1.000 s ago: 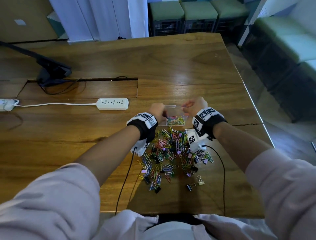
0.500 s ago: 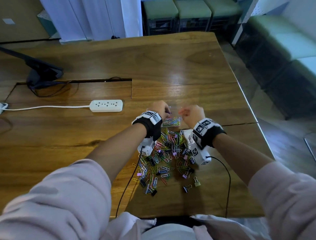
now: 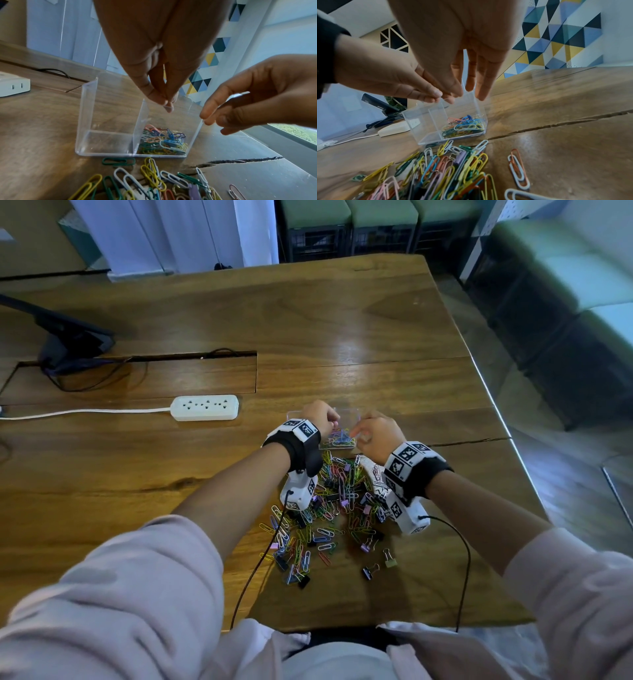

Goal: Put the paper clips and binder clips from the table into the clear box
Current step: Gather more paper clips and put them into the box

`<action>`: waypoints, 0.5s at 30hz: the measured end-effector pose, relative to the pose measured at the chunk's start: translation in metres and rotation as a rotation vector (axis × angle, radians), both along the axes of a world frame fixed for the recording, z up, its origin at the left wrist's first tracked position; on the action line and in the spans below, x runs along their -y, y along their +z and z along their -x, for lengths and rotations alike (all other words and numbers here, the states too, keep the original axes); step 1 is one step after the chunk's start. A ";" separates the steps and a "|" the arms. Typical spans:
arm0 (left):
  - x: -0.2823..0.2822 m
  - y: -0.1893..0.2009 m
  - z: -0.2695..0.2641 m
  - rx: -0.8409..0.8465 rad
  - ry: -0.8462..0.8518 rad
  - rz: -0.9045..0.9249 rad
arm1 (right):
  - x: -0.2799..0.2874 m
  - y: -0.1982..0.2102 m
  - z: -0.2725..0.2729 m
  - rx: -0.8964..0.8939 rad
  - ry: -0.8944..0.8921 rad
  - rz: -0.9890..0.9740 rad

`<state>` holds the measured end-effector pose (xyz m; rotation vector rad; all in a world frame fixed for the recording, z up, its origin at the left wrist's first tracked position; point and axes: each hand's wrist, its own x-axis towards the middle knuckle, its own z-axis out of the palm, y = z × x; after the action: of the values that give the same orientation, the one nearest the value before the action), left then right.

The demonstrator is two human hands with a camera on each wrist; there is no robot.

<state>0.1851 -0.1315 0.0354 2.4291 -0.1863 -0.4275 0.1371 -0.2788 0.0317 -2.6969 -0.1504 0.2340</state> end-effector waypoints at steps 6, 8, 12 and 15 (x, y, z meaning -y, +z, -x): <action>-0.018 0.010 0.025 0.055 -0.126 0.018 | 0.000 0.004 0.015 -0.035 0.079 -0.014; -0.025 0.010 0.040 0.046 -0.236 -0.065 | 0.000 0.003 0.024 -0.023 0.130 -0.013; -0.043 0.005 0.074 -0.028 -0.463 -0.265 | -0.004 0.000 0.052 -0.055 0.217 -0.037; -0.053 0.002 0.101 -0.202 -0.572 -0.360 | -0.011 -0.005 0.077 -0.186 0.336 0.002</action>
<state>0.0837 -0.0789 0.0370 2.6298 -0.7818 -1.0292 0.0600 -0.2675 0.0265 -2.6208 -0.5474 0.5824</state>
